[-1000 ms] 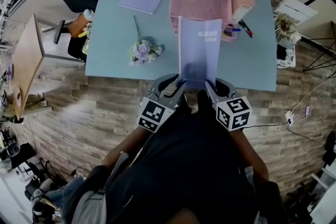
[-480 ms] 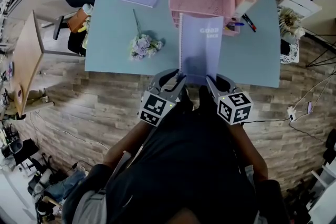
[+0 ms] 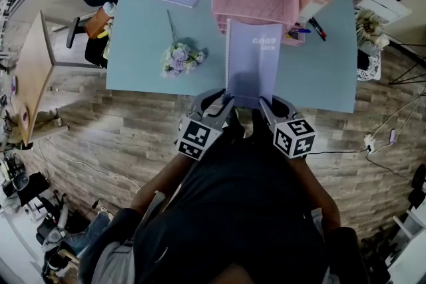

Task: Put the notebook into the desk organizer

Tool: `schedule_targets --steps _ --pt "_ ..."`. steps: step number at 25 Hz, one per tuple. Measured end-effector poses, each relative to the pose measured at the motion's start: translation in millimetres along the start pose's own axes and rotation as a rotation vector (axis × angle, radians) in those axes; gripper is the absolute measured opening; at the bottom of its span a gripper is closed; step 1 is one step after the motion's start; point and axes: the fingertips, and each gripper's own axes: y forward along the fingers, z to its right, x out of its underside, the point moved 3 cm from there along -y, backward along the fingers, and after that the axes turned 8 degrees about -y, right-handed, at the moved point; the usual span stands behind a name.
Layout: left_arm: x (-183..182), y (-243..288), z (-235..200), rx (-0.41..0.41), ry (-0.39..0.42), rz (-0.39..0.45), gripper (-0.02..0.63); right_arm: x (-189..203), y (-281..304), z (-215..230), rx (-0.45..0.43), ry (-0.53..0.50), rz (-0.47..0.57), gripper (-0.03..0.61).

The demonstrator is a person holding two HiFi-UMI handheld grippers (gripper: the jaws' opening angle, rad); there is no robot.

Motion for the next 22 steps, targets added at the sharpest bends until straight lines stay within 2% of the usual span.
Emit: schedule_targets --steps 22 --pt "-29 46 -46 -0.057 -0.063 0.007 0.167 -43 36 45 -0.01 0.054 0.036 0.054"
